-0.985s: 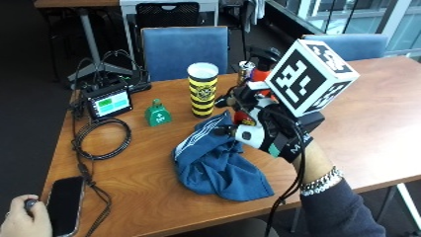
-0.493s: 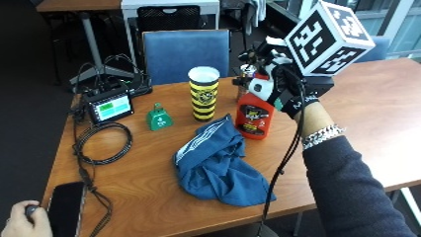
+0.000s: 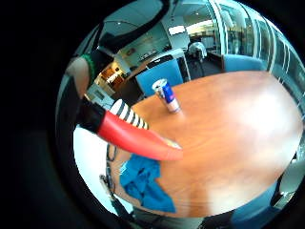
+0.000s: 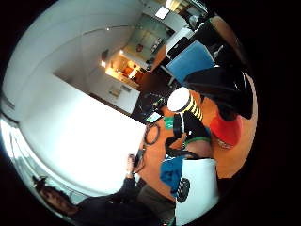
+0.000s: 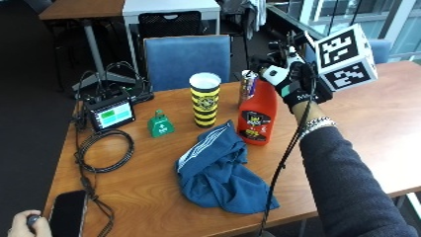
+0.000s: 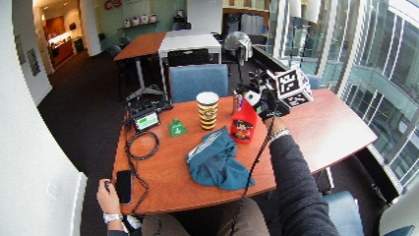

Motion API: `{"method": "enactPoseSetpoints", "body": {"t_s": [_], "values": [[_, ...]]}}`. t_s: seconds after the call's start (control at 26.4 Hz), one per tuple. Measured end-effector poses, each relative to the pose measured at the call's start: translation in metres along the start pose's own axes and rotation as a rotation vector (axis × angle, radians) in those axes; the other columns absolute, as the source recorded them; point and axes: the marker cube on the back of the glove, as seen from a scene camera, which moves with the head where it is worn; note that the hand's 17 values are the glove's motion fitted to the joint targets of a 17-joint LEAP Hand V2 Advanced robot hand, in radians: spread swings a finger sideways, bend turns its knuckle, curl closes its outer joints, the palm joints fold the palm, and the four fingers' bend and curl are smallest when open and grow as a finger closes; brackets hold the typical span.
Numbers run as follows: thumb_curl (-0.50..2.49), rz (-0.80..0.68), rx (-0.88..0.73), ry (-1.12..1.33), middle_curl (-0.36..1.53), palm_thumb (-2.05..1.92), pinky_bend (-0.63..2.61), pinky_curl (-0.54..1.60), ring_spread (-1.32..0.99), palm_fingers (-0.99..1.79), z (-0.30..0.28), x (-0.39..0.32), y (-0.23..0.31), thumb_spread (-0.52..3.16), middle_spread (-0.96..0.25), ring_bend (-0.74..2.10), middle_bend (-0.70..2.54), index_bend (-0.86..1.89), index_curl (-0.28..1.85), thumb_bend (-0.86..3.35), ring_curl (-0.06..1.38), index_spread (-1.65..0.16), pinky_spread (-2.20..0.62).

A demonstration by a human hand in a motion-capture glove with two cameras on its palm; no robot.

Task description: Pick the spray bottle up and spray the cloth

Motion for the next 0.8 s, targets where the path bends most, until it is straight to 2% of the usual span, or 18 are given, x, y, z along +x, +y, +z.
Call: {"method": "enactPoseSetpoints", "body": {"t_s": [0.23,0.42,0.61,0.8], "values": [[0.48,0.141,-0.028,-0.248,0.41,0.95,0.13,0.21,-0.18,0.92,0.011,0.025,0.000,0.89,-0.22,0.48,0.38,0.11,0.31,0.00,0.38,-0.35,0.11],[0.50,0.220,-0.121,-0.384,0.43,0.98,0.12,0.21,-0.21,0.99,0.026,0.045,-0.004,0.80,-0.26,0.48,0.42,0.15,0.31,-0.02,0.38,-0.34,0.08],[0.52,0.237,-0.238,-0.481,0.43,0.99,0.16,0.22,-0.24,1.09,0.044,0.055,-0.006,0.71,-0.27,0.48,0.40,0.17,0.33,-0.03,0.39,-0.34,0.02],[0.54,0.221,-0.281,-0.526,0.43,0.99,0.27,0.27,-0.25,1.19,0.055,0.050,-0.010,0.63,-0.27,0.46,0.36,0.16,0.35,-0.03,0.40,-0.34,-0.09]]}}
